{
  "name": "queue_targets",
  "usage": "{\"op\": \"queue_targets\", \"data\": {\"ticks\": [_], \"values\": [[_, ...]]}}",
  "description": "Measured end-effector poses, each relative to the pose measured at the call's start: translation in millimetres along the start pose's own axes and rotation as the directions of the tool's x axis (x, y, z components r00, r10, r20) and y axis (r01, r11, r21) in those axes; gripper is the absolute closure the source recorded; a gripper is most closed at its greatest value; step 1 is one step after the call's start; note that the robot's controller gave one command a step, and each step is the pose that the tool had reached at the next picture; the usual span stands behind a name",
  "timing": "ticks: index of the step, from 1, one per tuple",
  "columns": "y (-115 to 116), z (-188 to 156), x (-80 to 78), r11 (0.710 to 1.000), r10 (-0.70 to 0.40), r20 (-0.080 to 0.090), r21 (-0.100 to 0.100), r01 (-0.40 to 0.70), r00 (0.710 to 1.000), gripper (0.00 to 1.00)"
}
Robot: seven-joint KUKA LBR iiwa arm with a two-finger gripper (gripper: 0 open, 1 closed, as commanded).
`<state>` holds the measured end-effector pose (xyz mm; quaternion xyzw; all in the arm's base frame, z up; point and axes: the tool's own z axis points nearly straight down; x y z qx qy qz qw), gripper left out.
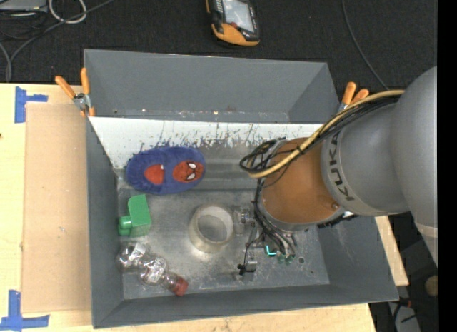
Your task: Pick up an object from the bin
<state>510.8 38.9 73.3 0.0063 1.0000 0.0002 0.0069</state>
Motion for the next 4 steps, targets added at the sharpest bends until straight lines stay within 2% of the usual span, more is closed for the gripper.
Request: {"op": "queue_targets", "data": {"ticks": [4], "values": [[0.0,-1.0,0.4,1.0,0.0,-0.002,0.0,0.0,1.0,0.0]]}}
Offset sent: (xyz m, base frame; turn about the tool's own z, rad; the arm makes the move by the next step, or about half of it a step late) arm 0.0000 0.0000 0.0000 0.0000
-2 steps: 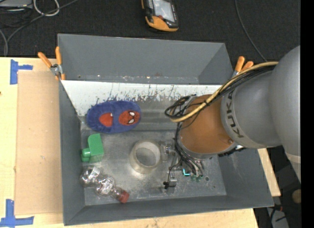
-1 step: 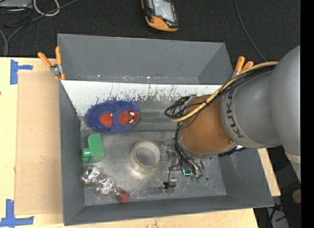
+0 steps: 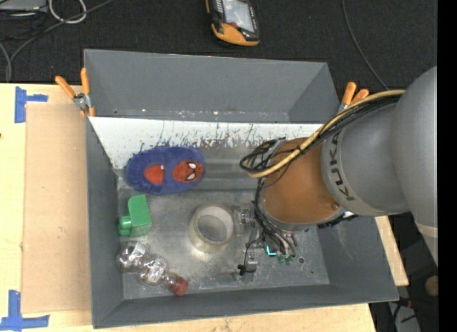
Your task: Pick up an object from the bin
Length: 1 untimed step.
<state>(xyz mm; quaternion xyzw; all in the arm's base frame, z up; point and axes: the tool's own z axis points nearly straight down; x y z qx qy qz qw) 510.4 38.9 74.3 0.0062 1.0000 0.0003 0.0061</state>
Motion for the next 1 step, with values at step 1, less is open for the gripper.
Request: {"op": "queue_targets", "data": {"ticks": [1], "values": [[0.0,0.0,0.0,1.0,0.0,0.0,0.0,0.0,1.0,0.0]]}}
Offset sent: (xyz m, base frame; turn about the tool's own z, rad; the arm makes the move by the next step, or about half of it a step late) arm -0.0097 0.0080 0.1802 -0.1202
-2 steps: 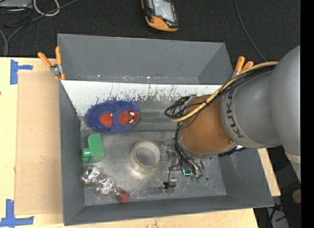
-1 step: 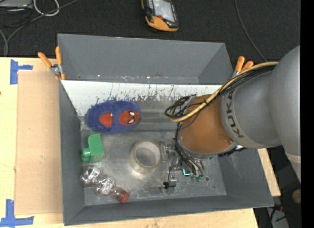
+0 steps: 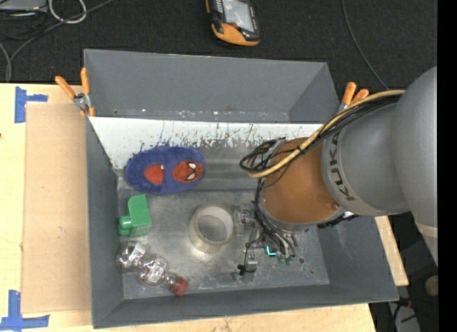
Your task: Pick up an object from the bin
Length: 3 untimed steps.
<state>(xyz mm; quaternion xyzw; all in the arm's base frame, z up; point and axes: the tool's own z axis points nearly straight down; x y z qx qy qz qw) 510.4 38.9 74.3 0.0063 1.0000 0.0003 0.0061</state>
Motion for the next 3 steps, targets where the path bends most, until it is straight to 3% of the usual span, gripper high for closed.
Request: {"op": "queue_targets", "data": {"ticks": [1,2,3], "values": [[4.3,-98.8,7.5,0.998,-0.068,-0.012,0.0,0.068,0.998,0.0],[8.8,-182.2,6.2,0.993,-0.119,0.006,0.0,0.119,0.993,0.0],[8.6,-179.9,7.2,0.993,-0.119,0.0,0.0,0.119,0.993,0.0]]}}
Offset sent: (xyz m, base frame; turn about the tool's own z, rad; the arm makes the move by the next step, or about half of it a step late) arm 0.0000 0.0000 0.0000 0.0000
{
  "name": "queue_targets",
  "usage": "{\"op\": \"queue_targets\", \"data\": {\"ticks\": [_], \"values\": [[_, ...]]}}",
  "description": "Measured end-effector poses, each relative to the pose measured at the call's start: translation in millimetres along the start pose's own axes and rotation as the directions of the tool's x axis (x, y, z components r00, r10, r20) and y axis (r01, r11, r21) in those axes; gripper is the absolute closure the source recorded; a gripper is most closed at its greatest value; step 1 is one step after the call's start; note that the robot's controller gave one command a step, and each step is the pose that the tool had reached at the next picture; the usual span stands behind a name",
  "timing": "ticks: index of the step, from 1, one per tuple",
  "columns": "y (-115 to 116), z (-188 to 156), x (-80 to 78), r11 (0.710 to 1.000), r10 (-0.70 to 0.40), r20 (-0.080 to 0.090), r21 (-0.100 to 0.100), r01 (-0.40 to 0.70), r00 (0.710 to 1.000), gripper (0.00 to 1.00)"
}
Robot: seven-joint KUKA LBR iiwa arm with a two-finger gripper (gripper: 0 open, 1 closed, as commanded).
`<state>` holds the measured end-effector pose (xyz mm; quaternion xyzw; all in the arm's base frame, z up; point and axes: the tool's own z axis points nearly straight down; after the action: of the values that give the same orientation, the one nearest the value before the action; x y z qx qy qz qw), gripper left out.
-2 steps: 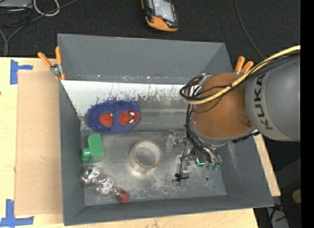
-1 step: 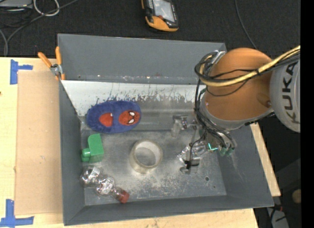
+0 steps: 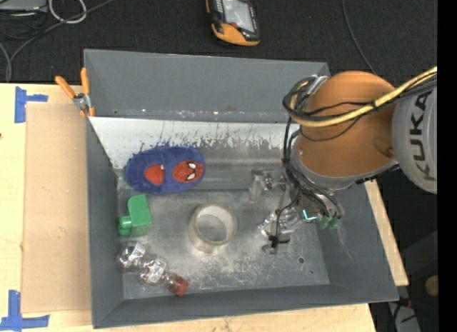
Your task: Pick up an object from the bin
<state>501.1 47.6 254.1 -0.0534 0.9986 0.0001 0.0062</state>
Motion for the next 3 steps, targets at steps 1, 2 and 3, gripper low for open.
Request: {"op": "queue_targets", "data": {"ticks": [1,2,3], "values": [[-14.3,-21.9,-8.3,0.999,0.049,0.001,-0.001,-0.049,0.999,0.0],[-7.0,-4.8,-14.1,0.973,0.232,-0.004,0.0,-0.232,0.973,0.0],[9.6,-0.9,-17.7,0.981,0.195,0.001,-0.001,-0.195,0.981,0.0]]}}
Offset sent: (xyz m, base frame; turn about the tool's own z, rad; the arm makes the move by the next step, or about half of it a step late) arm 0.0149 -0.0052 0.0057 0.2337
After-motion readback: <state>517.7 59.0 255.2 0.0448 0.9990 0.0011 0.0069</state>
